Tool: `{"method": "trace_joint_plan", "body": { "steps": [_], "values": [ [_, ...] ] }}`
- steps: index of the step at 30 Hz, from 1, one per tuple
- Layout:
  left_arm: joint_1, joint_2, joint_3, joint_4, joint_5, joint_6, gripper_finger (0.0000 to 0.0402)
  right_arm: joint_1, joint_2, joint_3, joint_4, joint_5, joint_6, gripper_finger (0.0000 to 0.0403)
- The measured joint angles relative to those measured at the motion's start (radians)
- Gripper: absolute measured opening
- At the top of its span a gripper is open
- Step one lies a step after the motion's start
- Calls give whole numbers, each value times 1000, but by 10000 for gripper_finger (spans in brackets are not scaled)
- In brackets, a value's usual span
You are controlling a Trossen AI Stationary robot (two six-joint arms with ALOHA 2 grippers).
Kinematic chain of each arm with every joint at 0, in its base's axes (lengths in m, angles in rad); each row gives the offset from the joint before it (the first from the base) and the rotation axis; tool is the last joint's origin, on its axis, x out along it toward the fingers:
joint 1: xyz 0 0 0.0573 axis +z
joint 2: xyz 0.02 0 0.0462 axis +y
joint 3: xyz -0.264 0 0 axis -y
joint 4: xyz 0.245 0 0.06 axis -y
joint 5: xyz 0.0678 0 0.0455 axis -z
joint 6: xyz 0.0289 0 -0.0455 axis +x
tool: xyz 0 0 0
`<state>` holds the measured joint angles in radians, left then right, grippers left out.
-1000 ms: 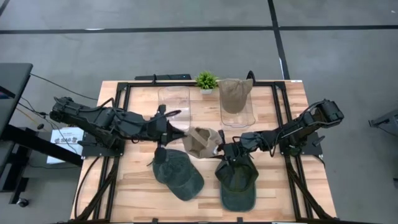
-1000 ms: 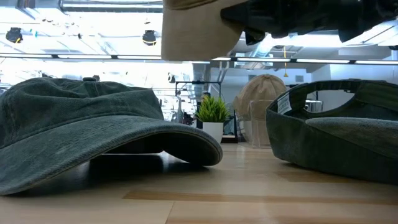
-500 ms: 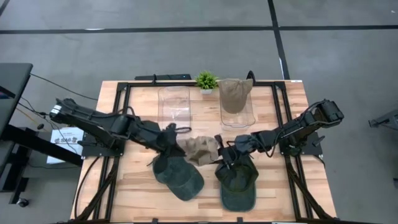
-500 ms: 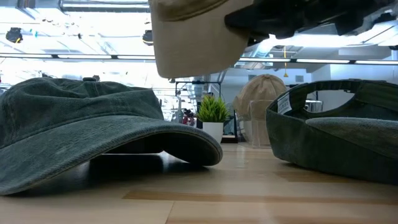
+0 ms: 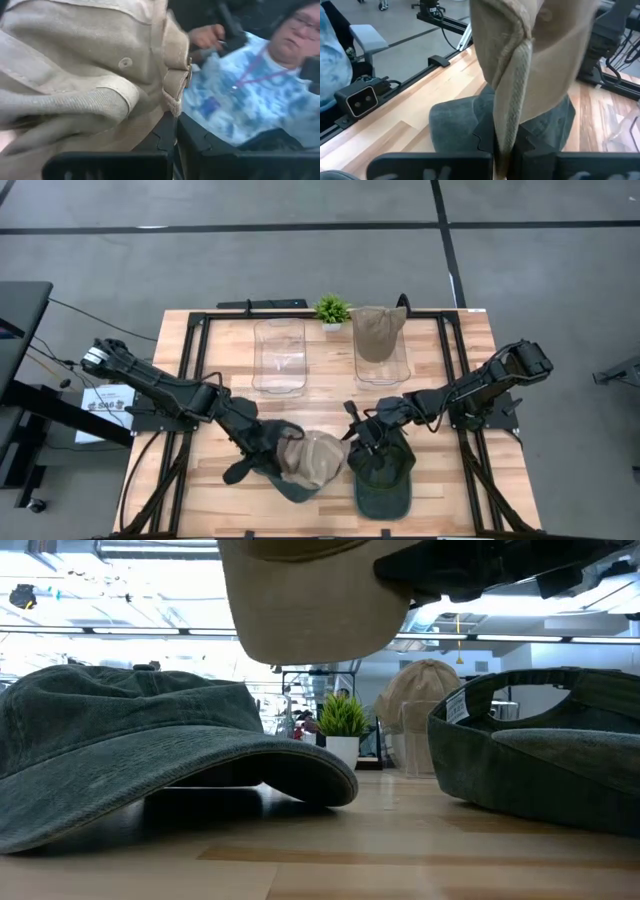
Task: Pick & Place hat
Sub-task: Put the brown cap into the right transparent bin
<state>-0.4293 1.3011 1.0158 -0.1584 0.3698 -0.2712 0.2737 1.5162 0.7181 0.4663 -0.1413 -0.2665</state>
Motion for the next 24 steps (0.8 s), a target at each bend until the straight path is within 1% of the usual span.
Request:
{"method": "trace_joint_plan", "body": {
  "steps": [3,6,12,14,16,19,24],
  "values": [
    [-20,26,-14,33,32,-45,8,-11,0,0,-11,-1,0,1],
    [-44,83,-15,41,66,-114,8,-15,1,-1,-33,-3,1,1],
    [-97,199,-15,185,271,-247,9,-19,2,-2,-45,-1,0,1],
    [-108,204,-16,244,309,-264,8,-19,2,-2,-35,-2,-1,1],
    [-113,180,-17,292,318,-267,8,-19,1,1,-24,-3,-1,1],
    [-113,106,-17,333,303,-199,9,-19,-2,4,-9,-2,-1,1],
    [-109,-66,-19,311,235,123,9,-16,-5,8,10,-2,0,1]
  ]
}}
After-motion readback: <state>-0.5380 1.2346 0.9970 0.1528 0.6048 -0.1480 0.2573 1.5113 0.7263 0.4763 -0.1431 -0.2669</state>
